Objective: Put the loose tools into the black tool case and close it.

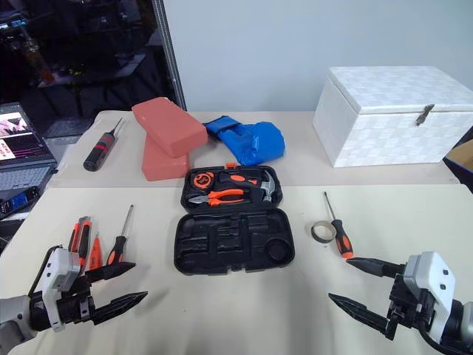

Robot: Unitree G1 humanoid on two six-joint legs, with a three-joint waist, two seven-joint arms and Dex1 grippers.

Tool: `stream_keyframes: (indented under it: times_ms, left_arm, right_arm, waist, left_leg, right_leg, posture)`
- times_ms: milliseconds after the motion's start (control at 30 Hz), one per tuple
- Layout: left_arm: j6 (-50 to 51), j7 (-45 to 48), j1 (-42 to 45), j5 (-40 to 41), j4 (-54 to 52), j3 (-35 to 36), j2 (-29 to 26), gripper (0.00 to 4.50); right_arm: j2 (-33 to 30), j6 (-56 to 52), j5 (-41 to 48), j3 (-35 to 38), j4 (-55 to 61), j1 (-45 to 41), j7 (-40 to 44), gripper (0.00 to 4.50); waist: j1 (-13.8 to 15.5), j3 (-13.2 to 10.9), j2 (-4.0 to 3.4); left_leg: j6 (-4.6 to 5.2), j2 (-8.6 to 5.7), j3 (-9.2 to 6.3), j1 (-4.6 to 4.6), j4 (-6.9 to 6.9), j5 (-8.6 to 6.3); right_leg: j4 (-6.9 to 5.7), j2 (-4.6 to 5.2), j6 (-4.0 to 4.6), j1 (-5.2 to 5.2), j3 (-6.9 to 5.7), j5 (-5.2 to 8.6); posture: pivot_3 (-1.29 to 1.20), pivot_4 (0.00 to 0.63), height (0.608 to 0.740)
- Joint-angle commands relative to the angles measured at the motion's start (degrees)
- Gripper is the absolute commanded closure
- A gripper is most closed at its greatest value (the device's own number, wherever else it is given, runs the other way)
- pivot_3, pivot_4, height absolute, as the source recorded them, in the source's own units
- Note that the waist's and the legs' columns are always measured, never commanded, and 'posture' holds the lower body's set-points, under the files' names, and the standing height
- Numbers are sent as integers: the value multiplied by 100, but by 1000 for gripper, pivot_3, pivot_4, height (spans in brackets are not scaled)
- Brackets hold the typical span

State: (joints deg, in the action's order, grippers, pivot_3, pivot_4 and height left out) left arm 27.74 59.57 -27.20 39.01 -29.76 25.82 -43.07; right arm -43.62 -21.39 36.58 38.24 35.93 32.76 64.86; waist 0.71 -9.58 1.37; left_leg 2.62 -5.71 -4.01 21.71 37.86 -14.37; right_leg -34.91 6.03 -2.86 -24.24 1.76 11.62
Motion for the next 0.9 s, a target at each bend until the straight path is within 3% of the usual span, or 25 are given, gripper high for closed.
stream_keyframes:
  times_ms: [33, 200, 333, 500, 733, 800, 900]
  left_arm:
    - [-157, -490, 189, -34, -21, 119, 315, 0]
    - [205, -1973, 867, 151, 279, 483, 1057, 0]
    - [1663, -3782, 1774, 335, 570, 922, 944, 0]
    - [3139, -4414, 2397, 585, 338, 703, 384, 0]
    - [4533, -5202, 2489, 592, -323, 366, 447, 0]
    - [4846, -5478, 2433, 499, -519, 246, 625, 414]
    - [5040, -5794, 2378, 341, -746, 82, 954, 1150]
  right_arm:
    - [131, 389, 5, 13, -60, -160, 26, 229]
    - [249, 426, 308, -469, 136, -851, -206, 229]
    - [18, 306, 455, -1088, 306, -1518, -129, 229]
    - [-325, 121, 577, -1621, 215, -2323, -71, 229]
    - [-513, 142, 650, -1480, 128, -2260, 92, 229]
    - [-560, 171, 673, -1382, 78, -2254, 151, 0]
    - [-601, 195, 683, -1284, 82, -2251, 212, 0]
  waist:
    - [1, 0, 0]
    - [-2, -2, 11]
    - [-1, -2, 14]
    - [0, -7, 27]
    - [12, -7, 29]
    - [10, -7, 29]
    - [8, -7, 29]
  left_leg:
    - [0, 0, 0, 0, 0, 0]
    - [-4, 4, 1, -8, 3, 1]
    - [-8, 7, 0, -24, 4, 3]
    - [-5, 5, 0, -17, 12, -7]
    - [-14, 6, -5, -8, 12, -21]
    - [-15, 7, -4, -11, 12, -21]
    - [-18, 7, -3, -19, 12, -21]
  right_leg:
    - [0, 0, 0, 0, 0, 0]
    - [0, 10, -17, 13, 0, -11]
    - [-8, 3, -16, 15, -26, -11]
    - [-7, -29, 26, 2, -49, -37]
    - [-6, -38, 43, -8, -50, -43]
    - [-6, -38, 44, -5, -49, -44]
    - [-6, -37, 44, 1, -46, -44]
  posture:
    - [0, 150, 740]
    - [0, 150, 740]
    - [0, 150, 740]
    - [0, 150, 740]
    - [0, 150, 740]
    - [0, 150, 740]
    - [0, 150, 740]
